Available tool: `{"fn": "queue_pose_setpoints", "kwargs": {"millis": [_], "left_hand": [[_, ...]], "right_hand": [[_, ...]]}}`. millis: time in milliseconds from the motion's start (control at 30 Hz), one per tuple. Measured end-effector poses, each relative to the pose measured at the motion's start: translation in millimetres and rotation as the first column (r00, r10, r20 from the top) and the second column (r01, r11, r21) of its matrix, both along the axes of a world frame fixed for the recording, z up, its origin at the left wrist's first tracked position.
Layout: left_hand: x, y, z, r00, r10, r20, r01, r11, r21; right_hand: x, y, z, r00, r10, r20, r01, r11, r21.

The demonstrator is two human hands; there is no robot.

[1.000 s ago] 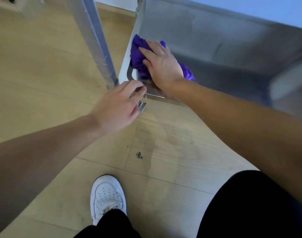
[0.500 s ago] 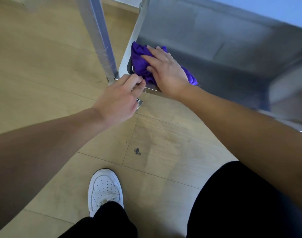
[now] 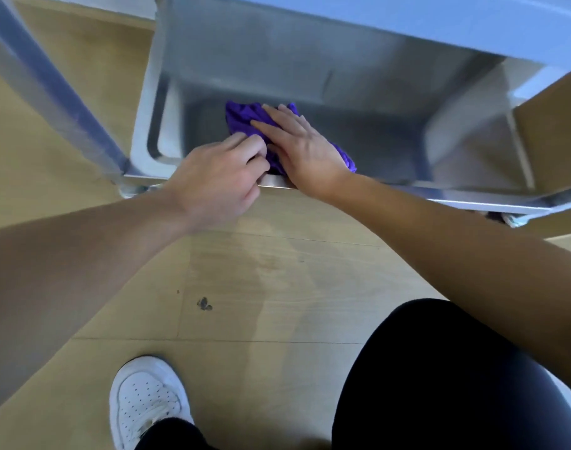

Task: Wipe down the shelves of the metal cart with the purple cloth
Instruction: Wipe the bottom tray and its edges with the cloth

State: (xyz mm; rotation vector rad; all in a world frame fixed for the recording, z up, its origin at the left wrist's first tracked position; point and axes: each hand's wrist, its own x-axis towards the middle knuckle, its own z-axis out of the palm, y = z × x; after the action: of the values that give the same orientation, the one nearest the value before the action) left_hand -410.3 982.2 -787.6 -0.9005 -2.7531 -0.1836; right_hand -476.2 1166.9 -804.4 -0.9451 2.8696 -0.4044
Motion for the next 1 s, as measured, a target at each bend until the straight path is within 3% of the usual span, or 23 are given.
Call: {"fn": "queue_pose_setpoints", "kwargs": {"millis": [400, 567, 633, 700, 767, 900, 1000], "left_hand": [[-40, 142, -8, 0.937, -0.35, -0.017, 0.35, 0.933, 0.086], [-47, 171, -15, 0.914, -0.403, -0.03, 0.404, 0.91, 0.092], [-49, 170, -18, 0.908, -0.419, -0.024, 0.419, 0.904, 0.085], [-51, 165, -19, 0.901, -0.433, -0.02, 0.433, 0.898, 0.08], [-51, 160, -21, 0.897, -0.443, -0.015, 0.442, 0.894, 0.075], [-48, 153, -24, 0.897, -0.442, -0.032, 0.443, 0.896, 0.042], [-47, 145, -23, 0.906, -0.422, -0.02, 0.423, 0.905, 0.041]], "right_hand": [[24, 188, 5, 0.93, -0.36, -0.069, 0.361, 0.933, -0.002], [18, 270, 6, 0.724, -0.68, -0.114, 0.678, 0.732, -0.066], [12, 280, 6, 0.594, -0.8, -0.082, 0.799, 0.599, -0.052], [7, 264, 4, 0.519, -0.85, -0.094, 0.851, 0.524, -0.036], [7, 233, 1, 0.573, -0.809, -0.131, 0.811, 0.583, -0.05], [9, 183, -11, 0.866, -0.475, -0.159, 0.468, 0.88, -0.078], [1, 183, -12, 0.906, -0.383, -0.182, 0.375, 0.924, -0.081]]}}
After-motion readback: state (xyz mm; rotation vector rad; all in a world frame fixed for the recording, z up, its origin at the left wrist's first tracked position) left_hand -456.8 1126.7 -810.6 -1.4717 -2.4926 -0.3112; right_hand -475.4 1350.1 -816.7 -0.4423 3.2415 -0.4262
